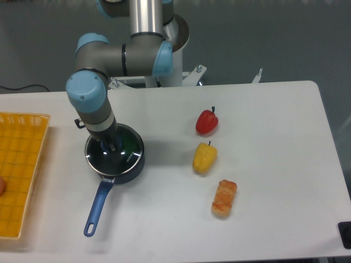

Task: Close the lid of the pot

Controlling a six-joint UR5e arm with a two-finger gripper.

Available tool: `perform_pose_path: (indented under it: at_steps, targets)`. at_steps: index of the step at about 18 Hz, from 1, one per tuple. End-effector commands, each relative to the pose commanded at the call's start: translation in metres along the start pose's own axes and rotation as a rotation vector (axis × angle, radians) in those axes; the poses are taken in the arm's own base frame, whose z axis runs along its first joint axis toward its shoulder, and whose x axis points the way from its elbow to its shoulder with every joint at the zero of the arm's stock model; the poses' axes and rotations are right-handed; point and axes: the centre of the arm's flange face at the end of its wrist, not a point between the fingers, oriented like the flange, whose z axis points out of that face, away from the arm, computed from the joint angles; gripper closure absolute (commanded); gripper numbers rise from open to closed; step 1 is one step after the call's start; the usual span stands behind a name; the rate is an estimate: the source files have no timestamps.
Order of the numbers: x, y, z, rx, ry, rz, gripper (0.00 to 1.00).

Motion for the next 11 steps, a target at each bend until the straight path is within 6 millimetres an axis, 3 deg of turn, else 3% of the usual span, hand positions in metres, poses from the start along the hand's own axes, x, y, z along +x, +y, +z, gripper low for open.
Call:
perform_pose_path:
  at_steps: [5, 11]
  targets:
    - [-0.005, 0.02, -0.026, -0.019, -0.063, -0.025, 0.0]
    - [-0.05, 0.089, -0.038, -0.024, -0.088, -0.164, 0.0]
